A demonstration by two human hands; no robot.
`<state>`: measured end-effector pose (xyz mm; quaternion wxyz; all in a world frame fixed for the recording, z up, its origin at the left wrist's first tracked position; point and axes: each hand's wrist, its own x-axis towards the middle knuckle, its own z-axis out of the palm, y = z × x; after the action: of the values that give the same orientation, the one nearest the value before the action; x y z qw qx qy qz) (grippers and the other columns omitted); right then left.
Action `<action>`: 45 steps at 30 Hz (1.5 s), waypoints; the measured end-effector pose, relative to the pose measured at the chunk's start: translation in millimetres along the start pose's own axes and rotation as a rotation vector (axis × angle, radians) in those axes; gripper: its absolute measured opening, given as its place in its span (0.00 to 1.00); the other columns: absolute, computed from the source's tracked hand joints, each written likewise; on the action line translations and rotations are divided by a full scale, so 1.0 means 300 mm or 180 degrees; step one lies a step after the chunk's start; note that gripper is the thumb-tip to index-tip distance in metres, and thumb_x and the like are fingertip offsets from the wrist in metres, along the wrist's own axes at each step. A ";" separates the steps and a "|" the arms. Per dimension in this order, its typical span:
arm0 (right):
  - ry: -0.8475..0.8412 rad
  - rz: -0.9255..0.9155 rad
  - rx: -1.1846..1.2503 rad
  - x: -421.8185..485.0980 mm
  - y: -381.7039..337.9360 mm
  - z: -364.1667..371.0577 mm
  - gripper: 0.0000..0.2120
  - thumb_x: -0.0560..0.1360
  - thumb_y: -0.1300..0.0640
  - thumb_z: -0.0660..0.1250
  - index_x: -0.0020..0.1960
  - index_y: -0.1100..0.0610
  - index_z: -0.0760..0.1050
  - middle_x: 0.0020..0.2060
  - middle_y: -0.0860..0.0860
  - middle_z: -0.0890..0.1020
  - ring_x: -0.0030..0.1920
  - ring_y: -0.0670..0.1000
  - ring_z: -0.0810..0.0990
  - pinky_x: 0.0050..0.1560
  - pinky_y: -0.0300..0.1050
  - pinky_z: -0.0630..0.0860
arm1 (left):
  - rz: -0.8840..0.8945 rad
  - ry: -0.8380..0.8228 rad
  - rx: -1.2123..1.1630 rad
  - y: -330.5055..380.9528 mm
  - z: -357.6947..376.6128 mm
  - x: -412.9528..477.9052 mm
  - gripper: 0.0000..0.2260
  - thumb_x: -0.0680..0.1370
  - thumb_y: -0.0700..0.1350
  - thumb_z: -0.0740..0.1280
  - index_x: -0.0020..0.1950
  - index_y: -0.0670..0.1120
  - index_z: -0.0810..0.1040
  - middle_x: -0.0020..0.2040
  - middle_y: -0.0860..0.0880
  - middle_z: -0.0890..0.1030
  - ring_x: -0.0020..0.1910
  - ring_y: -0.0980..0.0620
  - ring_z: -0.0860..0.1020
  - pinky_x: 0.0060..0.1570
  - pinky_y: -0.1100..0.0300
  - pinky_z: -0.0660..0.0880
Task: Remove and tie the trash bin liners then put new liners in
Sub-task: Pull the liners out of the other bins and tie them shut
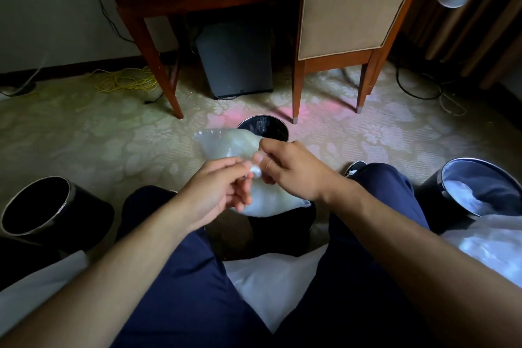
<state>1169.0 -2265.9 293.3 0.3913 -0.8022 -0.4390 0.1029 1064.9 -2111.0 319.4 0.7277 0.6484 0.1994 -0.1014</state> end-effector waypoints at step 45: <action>-0.0185 0.0972 -0.0571 -0.017 0.172 -0.001 0.06 0.71 0.54 0.73 0.46 0.55 0.81 0.37 0.48 0.81 0.42 0.55 0.81 0.45 0.44 0.74 | 0.0941 0.0702 0.1991 -0.176 -0.076 0.169 0.06 0.78 0.40 0.68 0.49 0.51 0.80 0.41 0.55 0.85 0.42 0.59 0.82 0.50 0.58 0.78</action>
<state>1198.4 -2286.1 255.5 0.2852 -0.8880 -0.3306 0.1447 1085.5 -2090.2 248.6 0.4751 0.8685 0.1402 0.0194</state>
